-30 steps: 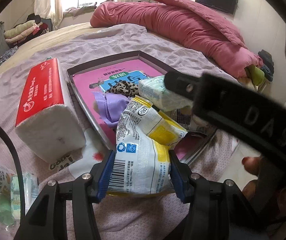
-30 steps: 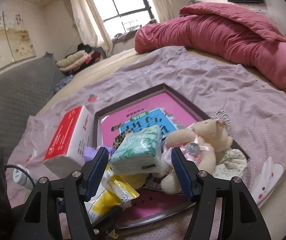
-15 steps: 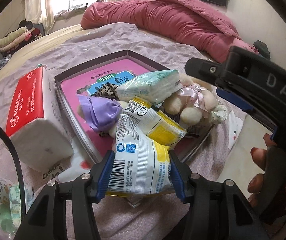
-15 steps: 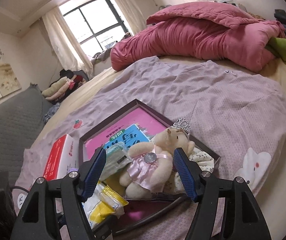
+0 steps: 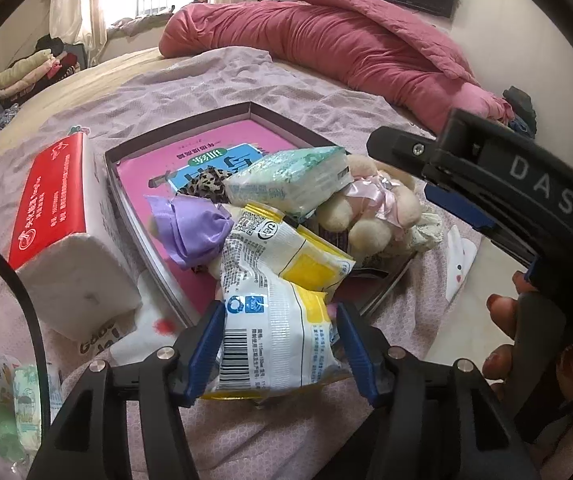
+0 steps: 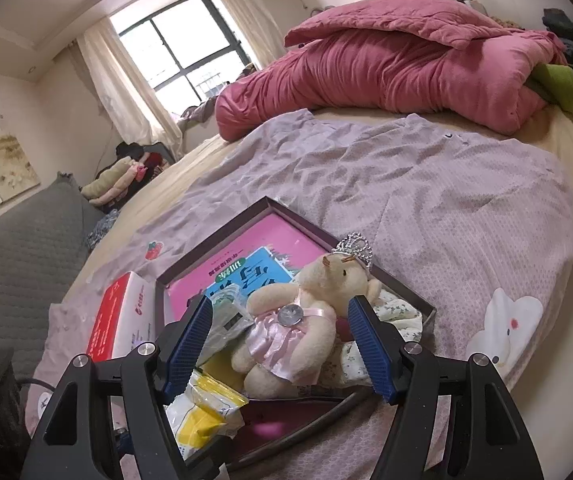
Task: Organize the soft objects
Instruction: 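Open the left gripper to release the snack bag onto the tray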
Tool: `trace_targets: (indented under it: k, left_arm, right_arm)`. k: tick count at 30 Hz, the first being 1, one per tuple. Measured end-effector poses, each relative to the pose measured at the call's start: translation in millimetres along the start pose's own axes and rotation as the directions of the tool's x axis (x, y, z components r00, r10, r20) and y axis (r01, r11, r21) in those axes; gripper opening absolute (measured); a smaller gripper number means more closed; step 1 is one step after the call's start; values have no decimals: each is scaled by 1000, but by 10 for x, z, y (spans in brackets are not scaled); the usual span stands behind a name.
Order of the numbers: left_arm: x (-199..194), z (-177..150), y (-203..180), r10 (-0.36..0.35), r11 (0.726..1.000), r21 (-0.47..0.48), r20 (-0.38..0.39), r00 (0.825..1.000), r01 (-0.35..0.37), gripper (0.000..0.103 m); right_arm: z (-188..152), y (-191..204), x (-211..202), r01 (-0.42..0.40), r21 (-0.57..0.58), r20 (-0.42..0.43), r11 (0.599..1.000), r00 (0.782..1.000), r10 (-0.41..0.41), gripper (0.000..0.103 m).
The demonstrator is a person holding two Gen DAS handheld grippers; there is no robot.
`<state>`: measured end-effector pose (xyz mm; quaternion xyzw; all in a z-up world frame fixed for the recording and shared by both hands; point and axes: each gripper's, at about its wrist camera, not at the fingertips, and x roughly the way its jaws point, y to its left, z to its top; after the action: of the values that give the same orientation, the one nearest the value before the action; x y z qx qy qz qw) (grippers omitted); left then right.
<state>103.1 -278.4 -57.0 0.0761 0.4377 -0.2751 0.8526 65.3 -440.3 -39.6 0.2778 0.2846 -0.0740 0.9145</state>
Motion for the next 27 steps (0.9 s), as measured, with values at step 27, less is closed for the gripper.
trace_targets:
  k: [27]
  left_arm:
    - [-444,2,93,42,998,-50,66,997,-39,68]
  right_arm:
    - [-3,68,-117,5,-33,32,999,999,-4,73]
